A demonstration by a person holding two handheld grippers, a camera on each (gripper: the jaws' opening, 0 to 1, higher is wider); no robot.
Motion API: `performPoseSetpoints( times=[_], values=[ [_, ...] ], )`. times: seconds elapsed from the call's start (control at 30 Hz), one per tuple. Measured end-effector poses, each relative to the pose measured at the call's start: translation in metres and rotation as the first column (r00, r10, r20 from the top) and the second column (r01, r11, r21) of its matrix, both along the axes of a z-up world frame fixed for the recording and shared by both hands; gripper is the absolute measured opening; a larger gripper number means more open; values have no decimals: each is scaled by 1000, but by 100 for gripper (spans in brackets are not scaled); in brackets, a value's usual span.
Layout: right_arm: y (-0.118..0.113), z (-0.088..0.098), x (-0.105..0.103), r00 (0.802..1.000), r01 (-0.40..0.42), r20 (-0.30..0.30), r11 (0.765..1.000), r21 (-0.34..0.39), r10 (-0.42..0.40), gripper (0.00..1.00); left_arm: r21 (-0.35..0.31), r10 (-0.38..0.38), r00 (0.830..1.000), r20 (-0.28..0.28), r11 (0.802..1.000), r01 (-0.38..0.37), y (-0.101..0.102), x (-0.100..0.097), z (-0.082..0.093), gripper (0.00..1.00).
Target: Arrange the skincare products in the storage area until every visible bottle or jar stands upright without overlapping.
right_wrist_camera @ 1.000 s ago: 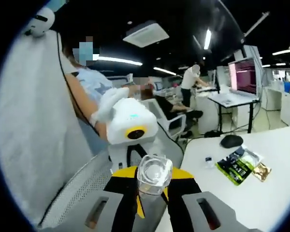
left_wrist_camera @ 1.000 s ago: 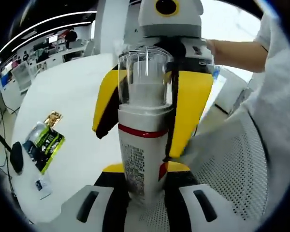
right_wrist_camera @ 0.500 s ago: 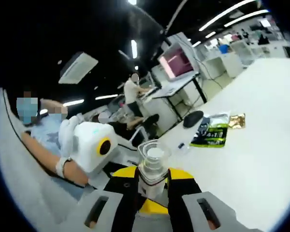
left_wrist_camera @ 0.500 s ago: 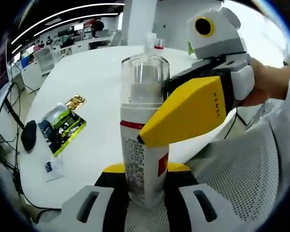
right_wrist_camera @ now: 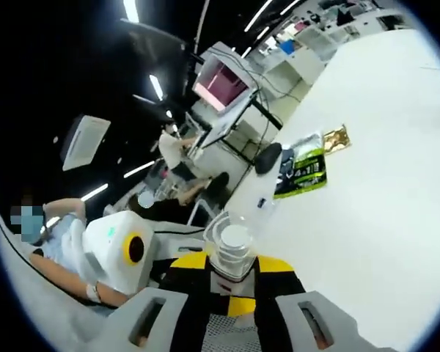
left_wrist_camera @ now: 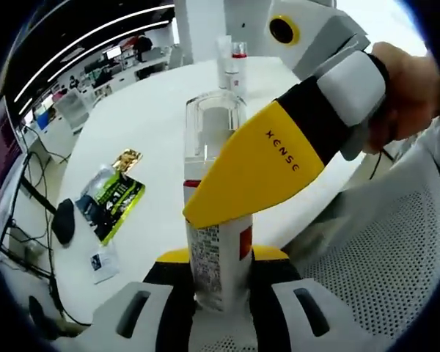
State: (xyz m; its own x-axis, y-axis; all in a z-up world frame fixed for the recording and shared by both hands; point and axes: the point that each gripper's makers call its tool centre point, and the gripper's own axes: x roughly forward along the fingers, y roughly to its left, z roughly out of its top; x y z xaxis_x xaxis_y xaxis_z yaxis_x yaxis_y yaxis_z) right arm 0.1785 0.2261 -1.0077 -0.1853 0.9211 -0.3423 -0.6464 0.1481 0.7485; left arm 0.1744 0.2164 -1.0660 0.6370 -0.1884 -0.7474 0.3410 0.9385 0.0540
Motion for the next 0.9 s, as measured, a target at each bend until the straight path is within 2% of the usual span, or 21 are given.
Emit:
performPoseSetpoints(
  times=[0.03, 0.13, 0.2, 0.3, 0.37, 0.4, 0.43, 0.5, 0.57, 0.63, 0.7, 0.73, 0.9],
  values=[
    [-1, 4, -2, 999, -32, 15, 999, 39, 32, 15, 6, -19, 1000, 18, 1000, 18, -2, 2, 2, 24],
    [-7, 7, -6, 992, -103, 74, 993, 65, 98, 15, -8, -67, 997, 27, 998, 67, -9, 1, 3, 24],
    [-9, 11, -7, 976, -160, 162, 983, 88, 145, 15, 7, -99, 993, 57, 995, 98, -11, 2, 8, 23],
    [-15, 16, -11, 938, -269, 253, 958, 99, 237, 15, -36, -102, 993, 64, 994, 104, -16, 1, 12, 21],
    [-17, 19, -12, 928, -297, 264, 949, 104, 262, 15, -62, -96, 993, 68, 993, 100, -20, 1, 14, 21],
    [-17, 19, -10, 936, -287, 243, 952, 103, 256, 15, -82, -92, 994, 66, 992, 97, -22, 1, 15, 20],
    [-16, 19, -10, 945, -273, 213, 957, 100, 247, 15, -76, -93, 993, 68, 992, 98, -21, 1, 15, 20],
    [-13, 16, -9, 953, -251, 195, 964, 85, 231, 16, -59, -87, 994, 68, 994, 91, -18, 2, 14, 20],
    [-10, 9, -9, 963, -225, 163, 974, 38, 216, 16, -4, -66, 997, 33, 998, 66, -7, 0, 6, 20],
    [-7, 1, -5, 981, -164, 98, 986, -21, 165, 15, 3, -48, 999, 25, 999, 48, -4, 1, 4, 20],
    [-3, 1, 1, 995, -91, 47, 996, -23, 92, 14, -22, 15, 1000, 25, 1000, -15, 1, 3, 6, 20],
    [-1, -3, 4, 999, -41, 9, 998, -42, 42, 15, -17, 24, 999, 24, 1000, -23, 4, 4, 5, 20],
    [5, -6, 5, 995, 29, -93, 999, -42, -32, 15, -27, 52, 999, 14, 998, -52, 4, 3, 4, 20]
  ],
)
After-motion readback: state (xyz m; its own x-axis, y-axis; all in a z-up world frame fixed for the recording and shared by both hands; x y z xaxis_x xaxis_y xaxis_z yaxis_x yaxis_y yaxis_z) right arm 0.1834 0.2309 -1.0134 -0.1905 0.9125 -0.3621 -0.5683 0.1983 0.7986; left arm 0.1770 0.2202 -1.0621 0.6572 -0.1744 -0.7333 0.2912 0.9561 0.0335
